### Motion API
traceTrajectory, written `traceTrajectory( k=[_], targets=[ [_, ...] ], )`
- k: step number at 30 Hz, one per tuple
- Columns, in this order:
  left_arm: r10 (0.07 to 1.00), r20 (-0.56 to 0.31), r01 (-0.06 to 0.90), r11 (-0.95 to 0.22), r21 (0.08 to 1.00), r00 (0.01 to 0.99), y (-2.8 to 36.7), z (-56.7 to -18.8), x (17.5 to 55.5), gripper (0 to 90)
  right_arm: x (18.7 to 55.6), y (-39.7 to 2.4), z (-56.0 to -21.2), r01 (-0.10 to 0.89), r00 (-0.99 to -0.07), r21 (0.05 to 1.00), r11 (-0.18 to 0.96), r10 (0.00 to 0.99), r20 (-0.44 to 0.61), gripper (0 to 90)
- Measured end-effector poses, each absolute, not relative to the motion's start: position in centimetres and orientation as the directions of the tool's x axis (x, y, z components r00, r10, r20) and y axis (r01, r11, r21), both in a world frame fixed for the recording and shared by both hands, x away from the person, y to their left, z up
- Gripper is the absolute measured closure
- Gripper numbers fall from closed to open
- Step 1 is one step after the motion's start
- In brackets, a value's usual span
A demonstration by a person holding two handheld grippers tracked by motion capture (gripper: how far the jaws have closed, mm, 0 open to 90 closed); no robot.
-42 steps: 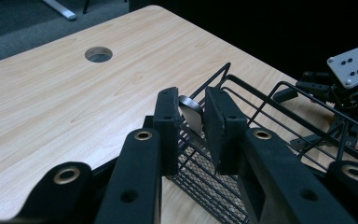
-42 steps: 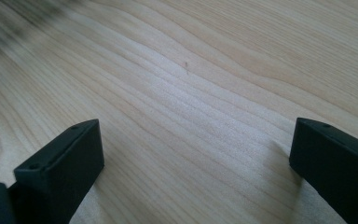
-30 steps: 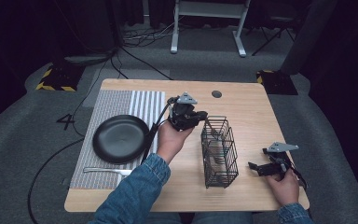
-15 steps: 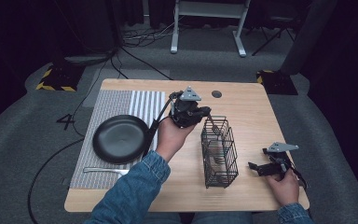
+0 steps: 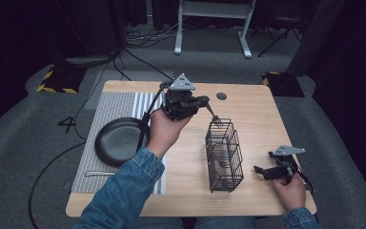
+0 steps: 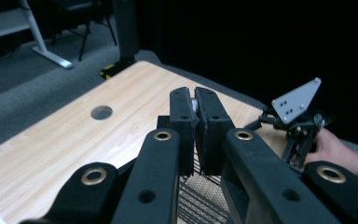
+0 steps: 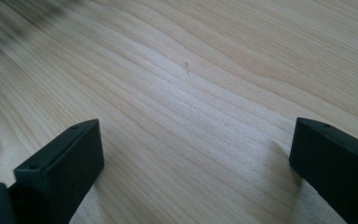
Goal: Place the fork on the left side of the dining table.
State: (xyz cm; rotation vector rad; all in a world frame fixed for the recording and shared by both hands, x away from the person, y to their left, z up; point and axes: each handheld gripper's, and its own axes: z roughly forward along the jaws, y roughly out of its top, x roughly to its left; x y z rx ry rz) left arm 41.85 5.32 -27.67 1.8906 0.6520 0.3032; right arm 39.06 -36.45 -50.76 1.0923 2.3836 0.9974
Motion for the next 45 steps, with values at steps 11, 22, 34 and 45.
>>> traceTrajectory(
  k=[11,22,34,45],
  targets=[
    [0.632,-0.053,0.266,-0.247,0.932,0.773,9.1,-25.0,41.0,86.6,39.1,-36.4,-50.8,0.527,-0.649,0.716,0.459,0.761,-0.01,2.9],
    [0.725,-0.067,0.299,-0.197,0.934,0.685,13.8,-24.2,42.1,86.6,39.1,-36.4,-50.8,0.526,-0.649,0.716,0.459,0.761,-0.011,3.0],
    [0.788,-0.08,0.332,-0.163,0.929,0.61,17.7,-24.4,43.6,86.6,39.1,-36.4,-50.8,0.526,-0.649,0.716,0.459,0.761,-0.011,3.0],
    [0.837,-0.132,0.374,-0.092,0.923,0.532,21.9,-25.3,45.6,86.6,39.1,-36.4,-50.8,0.526,-0.647,0.717,0.457,0.762,-0.01,3.3]
  ],
)
